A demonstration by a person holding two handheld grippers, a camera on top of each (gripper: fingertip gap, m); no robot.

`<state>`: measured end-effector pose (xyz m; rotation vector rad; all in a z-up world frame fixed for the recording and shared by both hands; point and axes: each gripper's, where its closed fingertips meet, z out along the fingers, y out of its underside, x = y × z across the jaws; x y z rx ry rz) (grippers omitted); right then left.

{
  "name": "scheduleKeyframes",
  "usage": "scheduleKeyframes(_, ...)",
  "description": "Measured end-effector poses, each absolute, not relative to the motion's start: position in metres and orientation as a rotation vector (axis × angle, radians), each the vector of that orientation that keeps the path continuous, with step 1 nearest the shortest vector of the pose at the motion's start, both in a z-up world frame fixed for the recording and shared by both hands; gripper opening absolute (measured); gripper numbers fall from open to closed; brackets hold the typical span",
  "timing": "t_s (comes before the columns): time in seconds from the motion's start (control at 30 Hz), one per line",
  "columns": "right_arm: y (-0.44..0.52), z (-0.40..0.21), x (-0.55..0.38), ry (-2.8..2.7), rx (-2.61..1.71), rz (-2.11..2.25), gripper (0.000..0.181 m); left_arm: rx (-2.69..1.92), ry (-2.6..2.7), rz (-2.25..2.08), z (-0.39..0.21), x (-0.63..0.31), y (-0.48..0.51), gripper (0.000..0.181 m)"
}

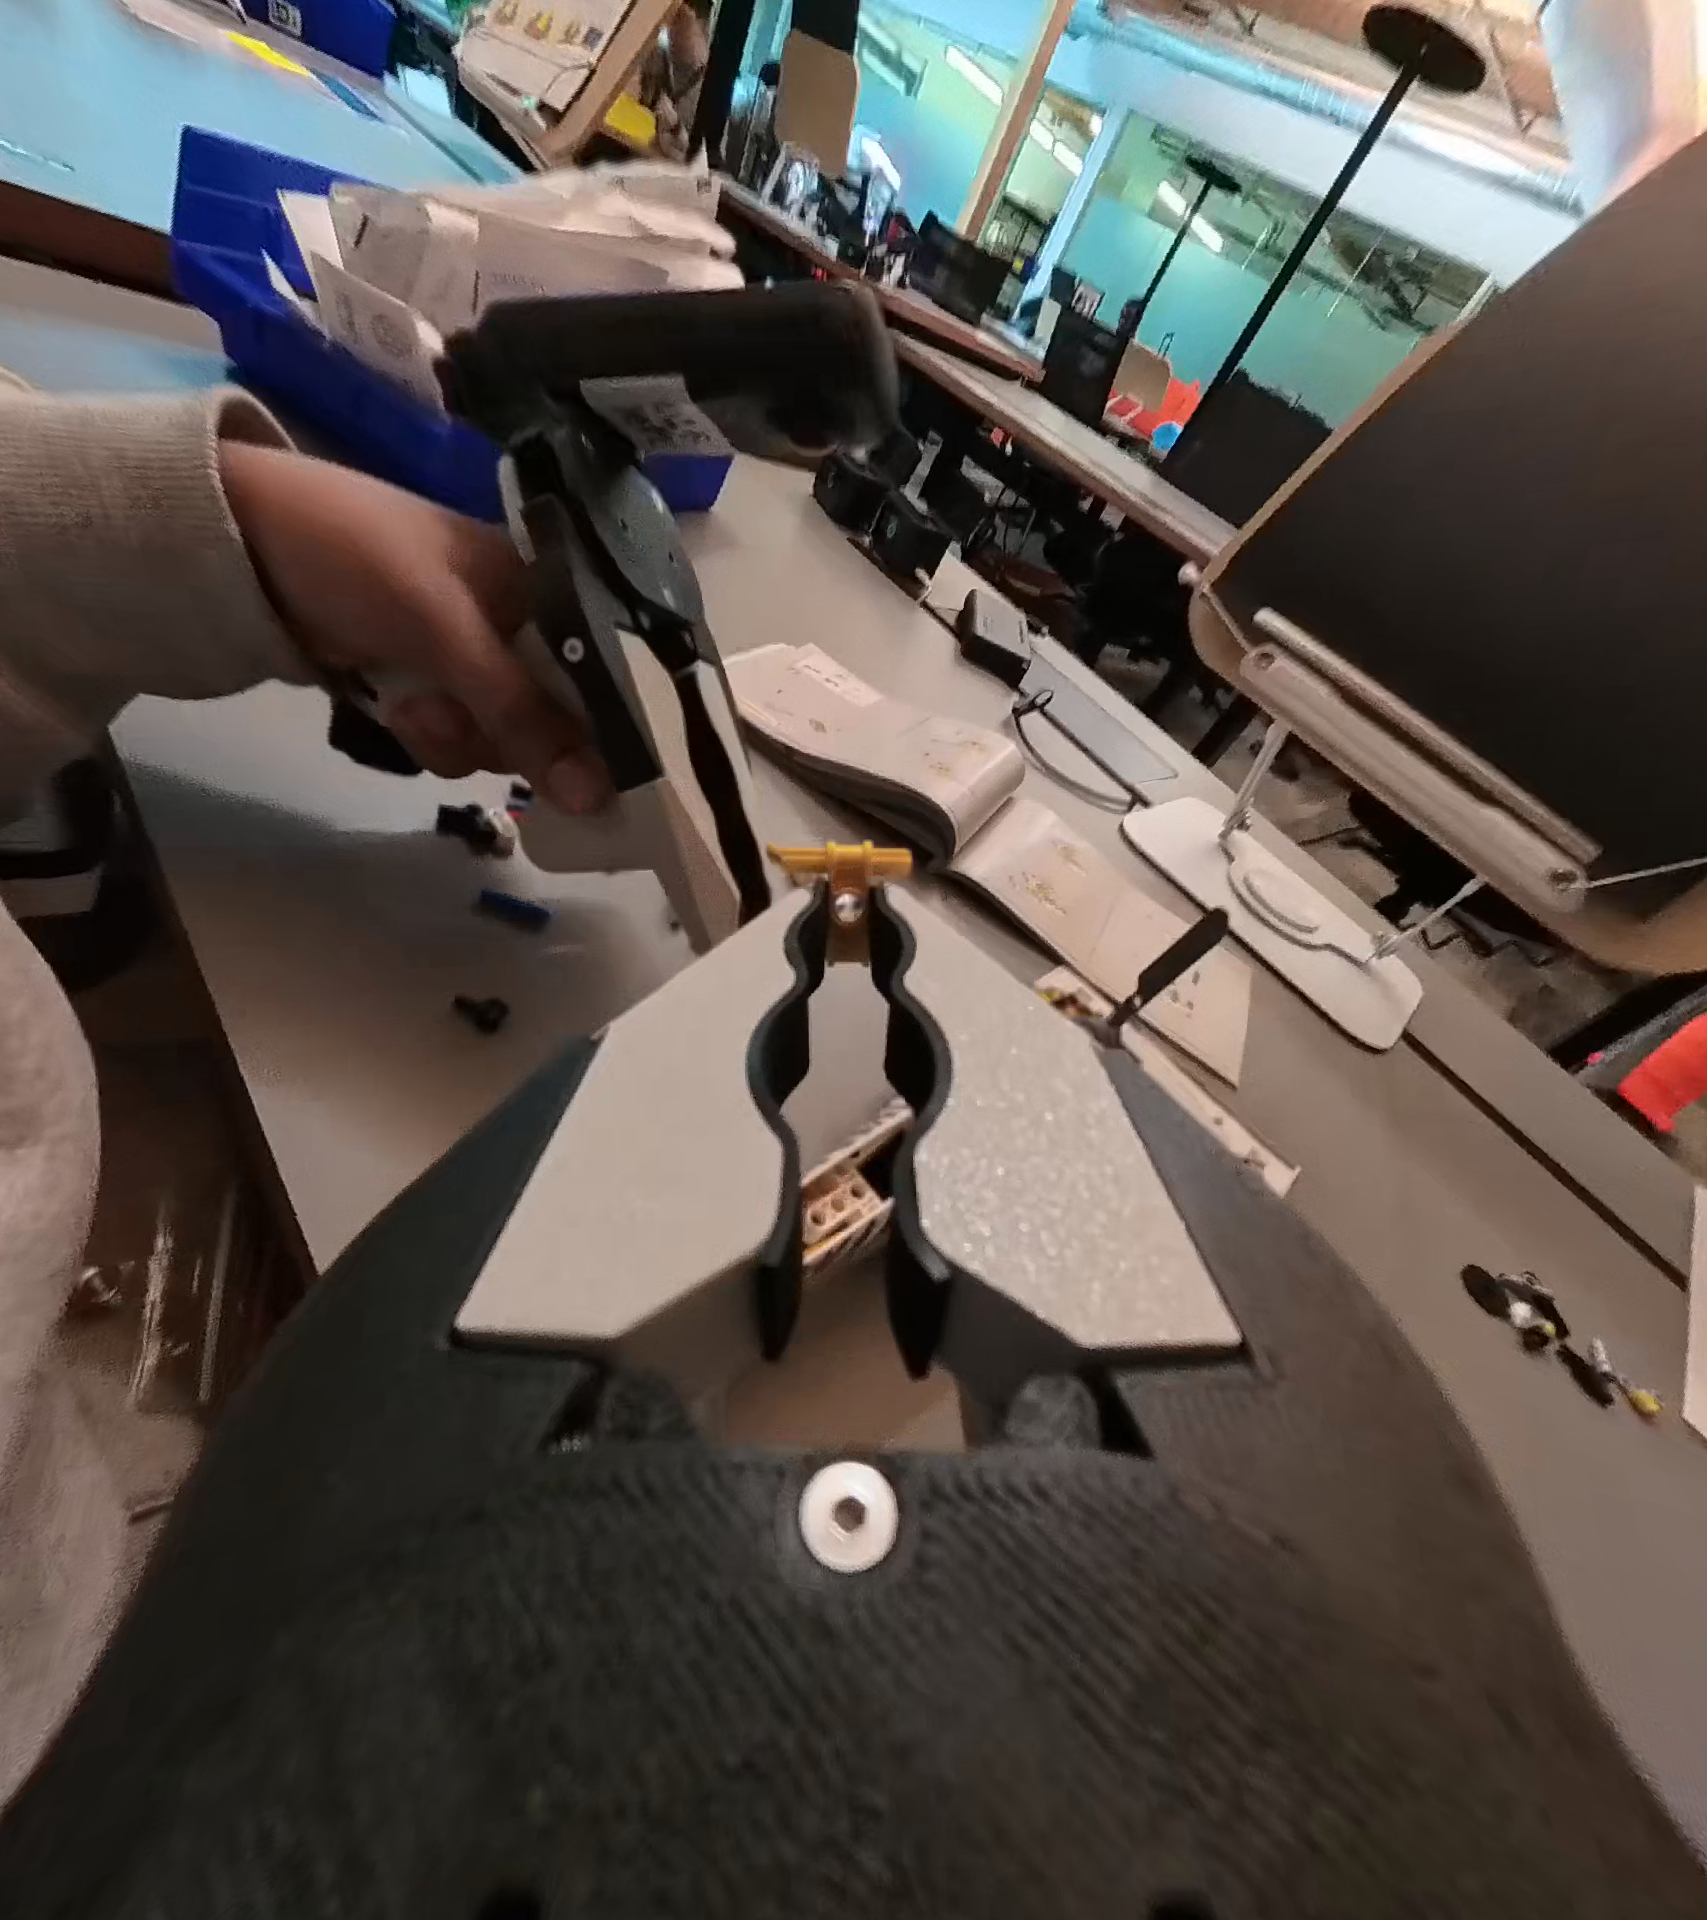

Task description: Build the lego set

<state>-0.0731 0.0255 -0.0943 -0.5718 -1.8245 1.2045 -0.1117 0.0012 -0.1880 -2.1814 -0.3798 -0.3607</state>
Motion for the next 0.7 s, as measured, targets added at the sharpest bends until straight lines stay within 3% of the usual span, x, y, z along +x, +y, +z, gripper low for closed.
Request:
scheduleKeyframes(0.33,0.033,-0.112,-0.073,-1.862,-0.612,1.165,0.005,-2.424,-0.234,-0.402,-0.225,-0.077,0.001,0.018)
scheduleKeyframes(0.7,0.038,-0.111,-0.071,-1.838,-0.627,1.194,0.005,-2.501,-0.238,-0.306,-0.224,-0.090,-0.023,0.018)
